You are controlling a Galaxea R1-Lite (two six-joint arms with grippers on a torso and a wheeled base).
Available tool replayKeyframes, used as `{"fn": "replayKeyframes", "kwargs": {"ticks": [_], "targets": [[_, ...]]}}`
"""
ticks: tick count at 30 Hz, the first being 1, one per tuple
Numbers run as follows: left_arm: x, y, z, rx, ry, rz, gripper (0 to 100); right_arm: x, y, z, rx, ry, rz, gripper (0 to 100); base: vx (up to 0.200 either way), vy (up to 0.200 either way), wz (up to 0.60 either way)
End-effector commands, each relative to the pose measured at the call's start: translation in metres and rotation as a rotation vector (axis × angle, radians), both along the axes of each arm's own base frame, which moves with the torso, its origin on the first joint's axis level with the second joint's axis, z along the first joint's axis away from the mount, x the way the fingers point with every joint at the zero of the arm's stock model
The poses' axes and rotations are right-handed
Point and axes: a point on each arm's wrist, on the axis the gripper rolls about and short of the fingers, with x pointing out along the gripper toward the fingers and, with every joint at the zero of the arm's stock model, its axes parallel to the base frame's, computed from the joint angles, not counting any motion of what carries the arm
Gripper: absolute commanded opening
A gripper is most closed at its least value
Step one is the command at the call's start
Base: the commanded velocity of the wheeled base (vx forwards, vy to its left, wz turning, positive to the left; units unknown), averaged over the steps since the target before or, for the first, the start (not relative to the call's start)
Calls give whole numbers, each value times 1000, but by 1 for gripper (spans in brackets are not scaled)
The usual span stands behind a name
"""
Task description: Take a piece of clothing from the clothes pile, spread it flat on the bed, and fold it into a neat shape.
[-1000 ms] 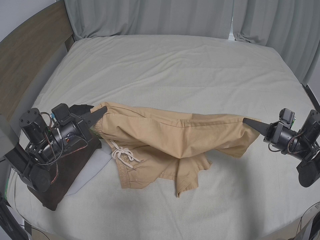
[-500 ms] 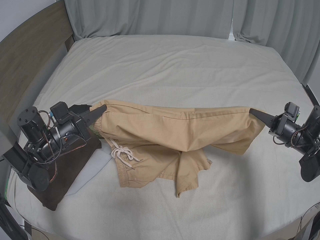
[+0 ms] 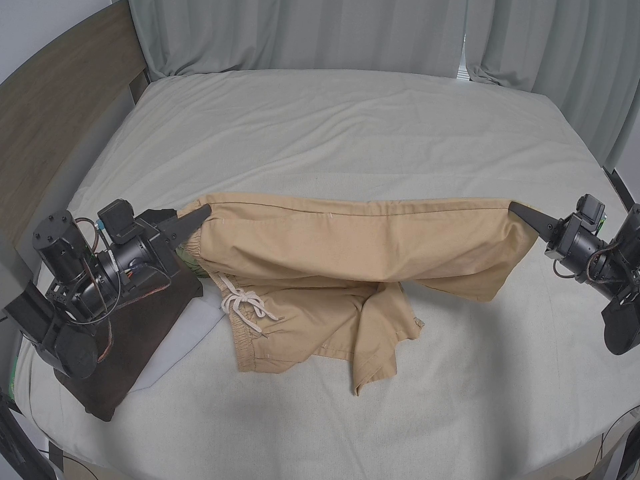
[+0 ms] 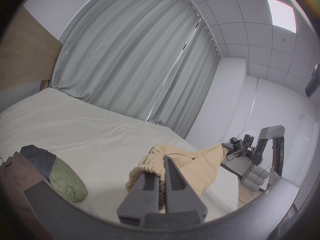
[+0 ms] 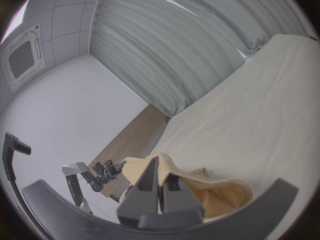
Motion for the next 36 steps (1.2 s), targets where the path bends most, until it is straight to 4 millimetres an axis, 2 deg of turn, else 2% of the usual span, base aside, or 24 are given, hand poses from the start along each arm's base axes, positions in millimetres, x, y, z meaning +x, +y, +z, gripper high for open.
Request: {"fn": "replayKeyframes", "kwargs": {"ticks": [1, 12, 28, 36], "targets": [[3, 4, 3, -3, -15, 15, 0, 1, -3, 0, 0, 0, -9, 0, 0, 0, 0], [10, 6, 9, -12, -44, 27, 0, 4, -12, 2, 0, -11, -44, 0, 0, 0, 0], [15, 12, 11, -16, -53, 53, 0, 4, -13, 2, 0, -11, -46, 0, 0, 0, 0], [19, 16, 6, -13, -39, 70, 0, 5, -13, 1, 0, -10, -47, 0, 0, 0, 0]]}}
